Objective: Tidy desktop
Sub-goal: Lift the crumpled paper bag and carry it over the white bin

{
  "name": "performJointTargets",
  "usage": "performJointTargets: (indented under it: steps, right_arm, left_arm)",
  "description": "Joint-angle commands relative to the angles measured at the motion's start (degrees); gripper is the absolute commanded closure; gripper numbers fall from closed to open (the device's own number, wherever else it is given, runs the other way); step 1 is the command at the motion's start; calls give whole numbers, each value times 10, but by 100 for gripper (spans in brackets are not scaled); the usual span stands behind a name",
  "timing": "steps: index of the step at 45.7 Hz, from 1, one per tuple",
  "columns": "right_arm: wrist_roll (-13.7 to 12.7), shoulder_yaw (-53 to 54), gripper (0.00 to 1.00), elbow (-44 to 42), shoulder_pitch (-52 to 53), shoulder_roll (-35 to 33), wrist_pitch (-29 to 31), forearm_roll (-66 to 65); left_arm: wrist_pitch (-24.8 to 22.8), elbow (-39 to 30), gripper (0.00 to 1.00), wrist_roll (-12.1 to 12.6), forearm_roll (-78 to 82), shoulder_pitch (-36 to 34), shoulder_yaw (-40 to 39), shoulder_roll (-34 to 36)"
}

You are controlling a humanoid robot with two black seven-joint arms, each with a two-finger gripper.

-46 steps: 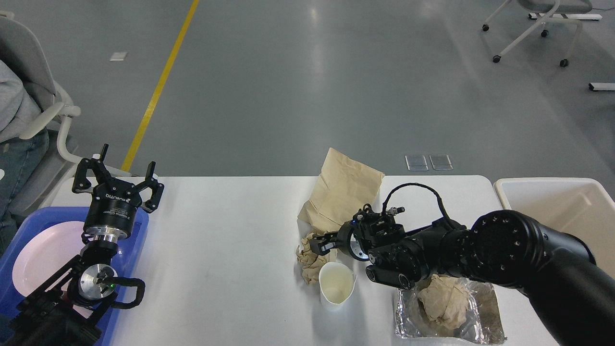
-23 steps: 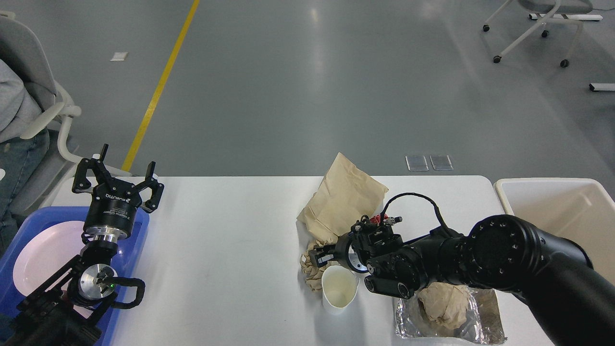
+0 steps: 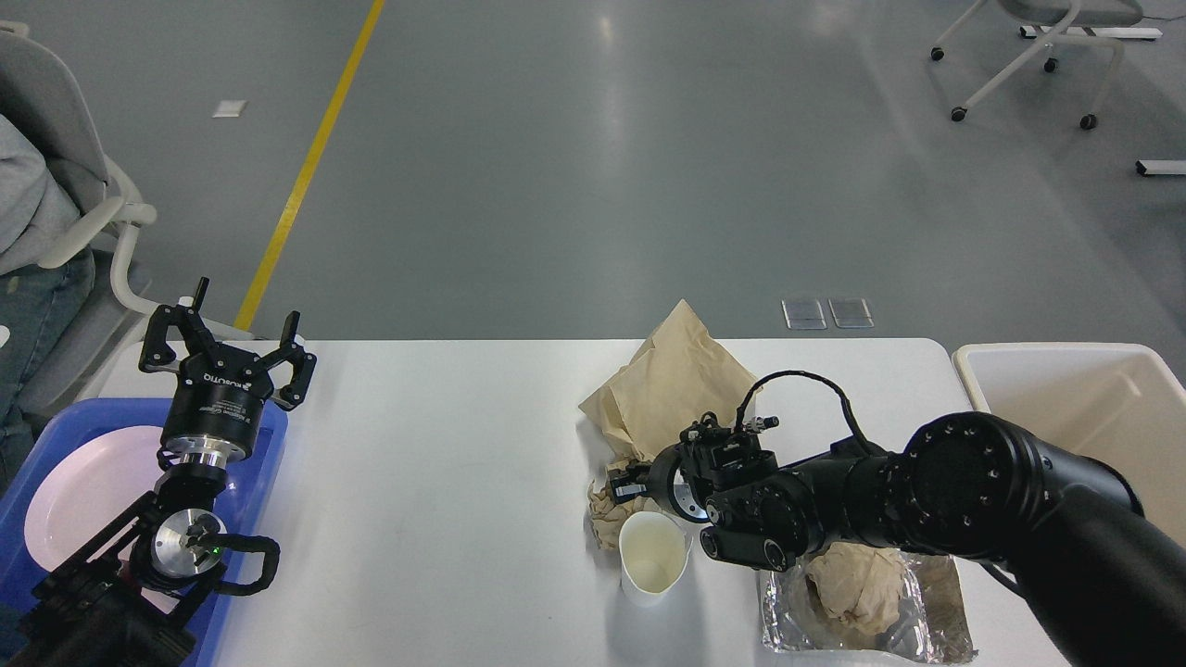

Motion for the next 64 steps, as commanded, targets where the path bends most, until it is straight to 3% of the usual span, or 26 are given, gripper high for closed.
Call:
performJointTargets:
  steps: [1,23,34,54,59,64]
  right_arm:
    - [1,7,100,9,7,1,-3,6]
    - [7,23,100,110,103,-32,0,103]
    - [7,19,100,243,268,-109,16,191]
    - [5,-41,100,396,518,-193,144,277]
    - [5,-72,100,424,591,-222,208,289]
    - [5,-125,100,434,673,-243,308,299]
  left_arm:
    - [0,0,4,0,0,0,0,0]
    - [0,0,4,0,0,0,0,0]
    - [0,0,4,0,0,0,0,0]
    - [0,0,4,0,0,0,0,0]
    - [0,0,4,0,0,0,0,0]
    - [0,0,4,0,0,0,0,0]
